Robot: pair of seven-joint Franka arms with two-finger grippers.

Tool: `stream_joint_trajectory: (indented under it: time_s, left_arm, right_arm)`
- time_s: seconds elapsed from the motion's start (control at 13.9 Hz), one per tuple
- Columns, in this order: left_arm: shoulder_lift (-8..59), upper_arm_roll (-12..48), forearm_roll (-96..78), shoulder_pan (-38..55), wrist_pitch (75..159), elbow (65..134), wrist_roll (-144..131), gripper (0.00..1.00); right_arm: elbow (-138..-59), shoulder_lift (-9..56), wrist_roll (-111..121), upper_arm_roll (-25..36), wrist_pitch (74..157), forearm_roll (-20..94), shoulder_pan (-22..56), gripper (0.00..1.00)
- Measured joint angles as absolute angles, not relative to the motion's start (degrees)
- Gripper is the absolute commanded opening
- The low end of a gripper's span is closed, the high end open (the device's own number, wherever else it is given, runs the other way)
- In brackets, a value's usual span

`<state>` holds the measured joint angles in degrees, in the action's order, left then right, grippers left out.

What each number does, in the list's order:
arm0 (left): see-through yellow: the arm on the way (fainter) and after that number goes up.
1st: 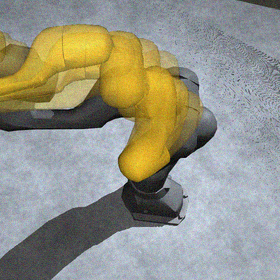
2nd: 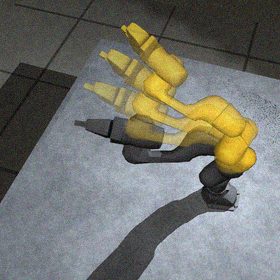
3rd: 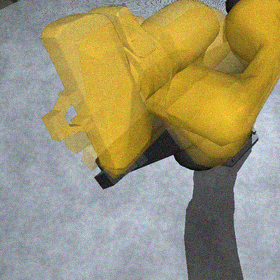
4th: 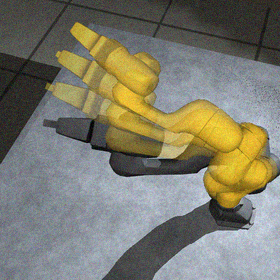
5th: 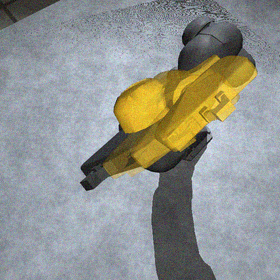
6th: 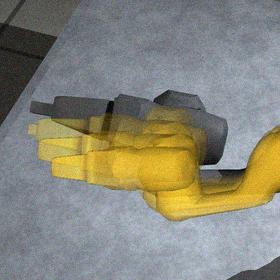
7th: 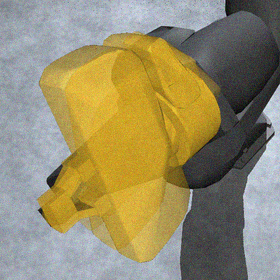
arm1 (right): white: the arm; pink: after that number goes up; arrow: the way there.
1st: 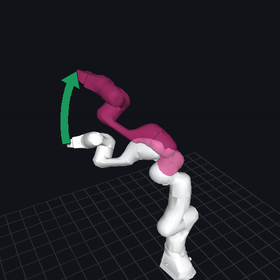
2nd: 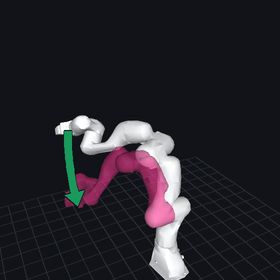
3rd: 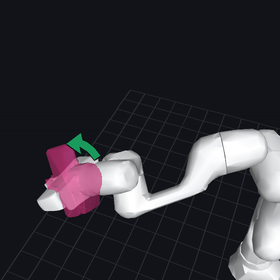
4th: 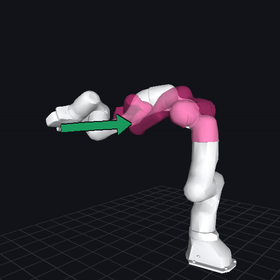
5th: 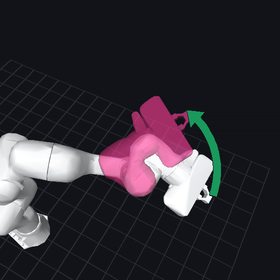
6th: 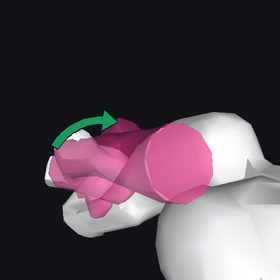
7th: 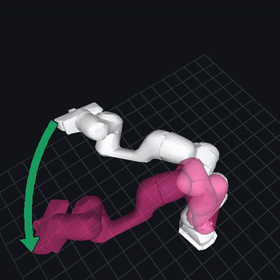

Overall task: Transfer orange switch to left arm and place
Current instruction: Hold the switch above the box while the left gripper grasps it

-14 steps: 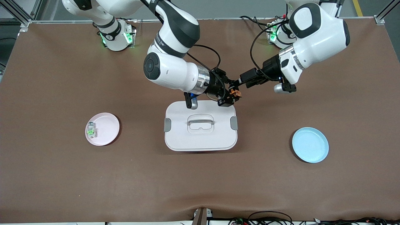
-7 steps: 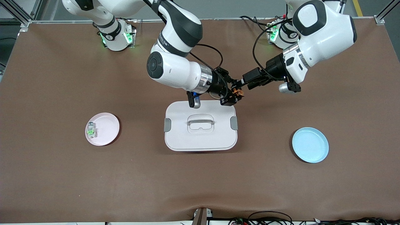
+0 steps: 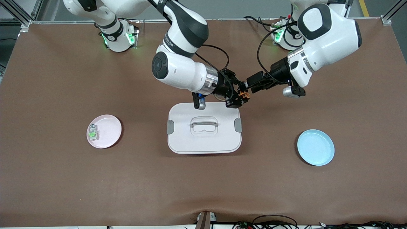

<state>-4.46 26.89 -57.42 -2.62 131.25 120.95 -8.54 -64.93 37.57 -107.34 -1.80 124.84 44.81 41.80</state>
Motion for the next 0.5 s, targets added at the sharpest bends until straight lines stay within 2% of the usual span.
stream_joint_trajectory:
  time_s: [0.07, 0.22, 0.36, 0.5]
  left_arm:
    - [-4.27, 26.93, -57.42, -2.6, 131.26, 120.94, -8.51, 0.78]
    - [-3.98, 27.09, -57.42, -2.51, 131.87, 120.94, -8.51, 0.69]
    - [-3.7, 27.31, -57.42, -2.42, 132.4, 120.94, -8.51, 0.48]
    - [-3.5, 27.36, -57.66, -2.36, 132.51, 120.74, -8.51, 0.2]
  right_arm:
    - [-64.91, 37.57, -107.94, -1.83, 125.42, 44.81, 41.8, 0.0]
    - [-64.9, 37.67, -108.64, -1.9, 125.87, 44.82, 41.86, 0.0]
    - [-64.9, 37.89, -108.91, -2.03, 126.19, 44.83, 41.97, 0.0]
    - [-64.87, 38.15, -109.88, -2.12, 126.43, 44.84, 42.08, 0.0]
